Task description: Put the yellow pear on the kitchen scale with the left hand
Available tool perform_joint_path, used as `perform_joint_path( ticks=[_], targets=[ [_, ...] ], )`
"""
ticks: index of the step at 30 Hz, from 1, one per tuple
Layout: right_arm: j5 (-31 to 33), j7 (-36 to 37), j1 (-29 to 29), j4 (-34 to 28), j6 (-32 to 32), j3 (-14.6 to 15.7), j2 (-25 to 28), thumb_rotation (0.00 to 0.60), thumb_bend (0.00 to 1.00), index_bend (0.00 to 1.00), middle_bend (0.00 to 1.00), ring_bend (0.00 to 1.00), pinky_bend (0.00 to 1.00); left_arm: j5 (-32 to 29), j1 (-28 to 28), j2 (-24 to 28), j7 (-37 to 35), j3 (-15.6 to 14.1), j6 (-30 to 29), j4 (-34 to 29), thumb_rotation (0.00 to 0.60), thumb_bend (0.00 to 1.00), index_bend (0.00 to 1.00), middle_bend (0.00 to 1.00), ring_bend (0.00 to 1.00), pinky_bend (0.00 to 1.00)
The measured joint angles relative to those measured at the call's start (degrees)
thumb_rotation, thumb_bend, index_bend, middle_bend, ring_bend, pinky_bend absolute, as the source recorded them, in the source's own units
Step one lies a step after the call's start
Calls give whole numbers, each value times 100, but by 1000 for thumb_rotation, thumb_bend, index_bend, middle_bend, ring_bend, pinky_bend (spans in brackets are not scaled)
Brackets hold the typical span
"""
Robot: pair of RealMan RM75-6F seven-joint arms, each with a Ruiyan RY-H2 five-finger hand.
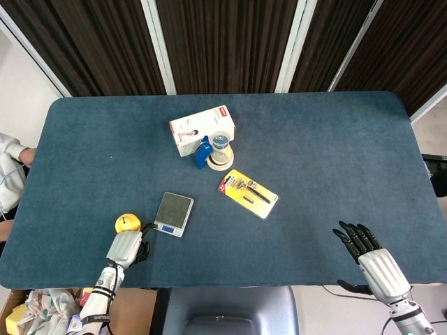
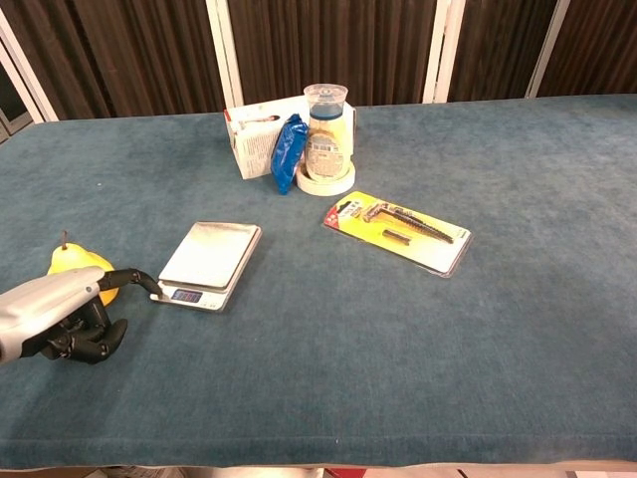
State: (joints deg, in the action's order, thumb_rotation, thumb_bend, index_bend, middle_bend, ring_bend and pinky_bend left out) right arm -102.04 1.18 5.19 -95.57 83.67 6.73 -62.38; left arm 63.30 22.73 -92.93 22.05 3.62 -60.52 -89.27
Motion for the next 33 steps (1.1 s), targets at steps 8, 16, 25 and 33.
perform_joint_path(
  ticks=[8, 16, 25, 33],
  targets=[
    [0, 6, 4, -3, -5, -1, 4, 600, 161, 0, 0, 0, 0, -18, 57, -46, 99, -21, -53, -62, 600, 615, 249, 1000, 1000, 1000],
    [-10, 3, 4, -5, -6, 4, 4, 600, 161, 0, 0, 0, 0, 461, 5, 2, -128, -26, -427, -245, 600, 608, 189, 1000, 1000, 1000],
    [-57, 8, -10, -5, 25, 27, 6, 600, 161, 0, 0, 0, 0, 1405, -229, 322, -737, -5, -1321, -681, 600, 580, 134, 986, 1000, 1000],
    [-58, -115, -14, -27, -16, 36, -32, 600, 161, 0, 0, 0, 0, 2316, -699, 774, -971, -74, -2567, -690, 600, 419, 35, 268, 257, 470]
  ],
)
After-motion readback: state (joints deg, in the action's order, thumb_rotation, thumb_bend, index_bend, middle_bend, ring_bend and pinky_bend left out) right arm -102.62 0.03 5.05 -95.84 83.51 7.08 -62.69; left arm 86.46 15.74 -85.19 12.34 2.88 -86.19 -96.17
